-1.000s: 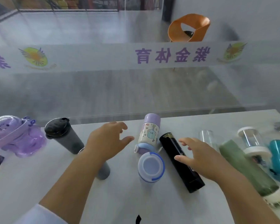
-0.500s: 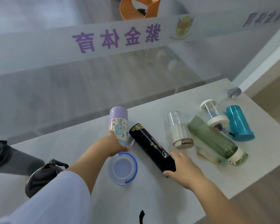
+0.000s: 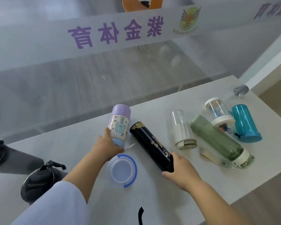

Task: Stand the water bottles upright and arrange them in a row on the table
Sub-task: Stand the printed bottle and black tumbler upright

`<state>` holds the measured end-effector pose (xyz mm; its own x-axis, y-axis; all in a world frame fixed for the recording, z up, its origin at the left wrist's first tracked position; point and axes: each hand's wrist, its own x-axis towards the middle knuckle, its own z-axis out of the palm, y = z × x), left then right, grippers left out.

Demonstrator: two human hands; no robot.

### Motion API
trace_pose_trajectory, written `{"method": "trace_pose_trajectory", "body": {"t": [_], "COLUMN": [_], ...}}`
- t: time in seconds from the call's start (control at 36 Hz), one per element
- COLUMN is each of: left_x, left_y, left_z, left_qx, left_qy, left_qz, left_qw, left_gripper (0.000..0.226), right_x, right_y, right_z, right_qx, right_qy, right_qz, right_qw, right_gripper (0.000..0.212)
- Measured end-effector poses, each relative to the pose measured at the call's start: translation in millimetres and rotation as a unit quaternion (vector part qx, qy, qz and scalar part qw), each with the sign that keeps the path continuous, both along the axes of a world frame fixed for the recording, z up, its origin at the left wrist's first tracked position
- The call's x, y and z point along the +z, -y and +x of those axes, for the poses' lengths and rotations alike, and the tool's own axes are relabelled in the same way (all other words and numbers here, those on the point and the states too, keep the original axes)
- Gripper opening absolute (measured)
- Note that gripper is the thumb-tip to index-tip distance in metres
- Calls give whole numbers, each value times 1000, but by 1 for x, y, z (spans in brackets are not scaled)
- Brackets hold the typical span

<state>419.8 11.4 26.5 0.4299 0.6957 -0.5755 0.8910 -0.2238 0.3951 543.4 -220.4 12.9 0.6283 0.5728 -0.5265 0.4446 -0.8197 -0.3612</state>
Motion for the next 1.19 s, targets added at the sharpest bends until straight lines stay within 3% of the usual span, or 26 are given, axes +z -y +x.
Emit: {"method": "trace_pose_trajectory", "body": {"t": [0.31, 0.5, 0.69, 0.89, 1.03, 1.19], "left_x": [52, 87, 100, 95, 86, 78], "left_y": [-19, -35, -41, -33, -27, -28], "left_z": [-3, 1, 6, 0, -10, -22], "left_qx": [19, -16, -85, -140, -95, -59], "left_qy": [86, 90, 79, 150, 182, 202], "left_qz": [66, 126, 161, 154, 168, 155], "left_qw": [994, 988, 980, 966, 964, 965], "left_gripper": [75, 61, 58, 55, 53, 68], "right_x": [62, 102, 113, 108, 105, 103], "right_y": [-10, -36, -56, -65, -68, -67], "right_z": [9, 14, 15, 17, 16, 12], "right_qx": [-73, -42, 25, 111, 114, 114], "right_qy": [81, 97, 117, 87, 82, 87], "right_qz": [182, 287, 281, 272, 272, 268], "right_qw": [977, 952, 952, 952, 952, 953], "right_gripper": [50, 49, 40, 56, 59, 57]}}
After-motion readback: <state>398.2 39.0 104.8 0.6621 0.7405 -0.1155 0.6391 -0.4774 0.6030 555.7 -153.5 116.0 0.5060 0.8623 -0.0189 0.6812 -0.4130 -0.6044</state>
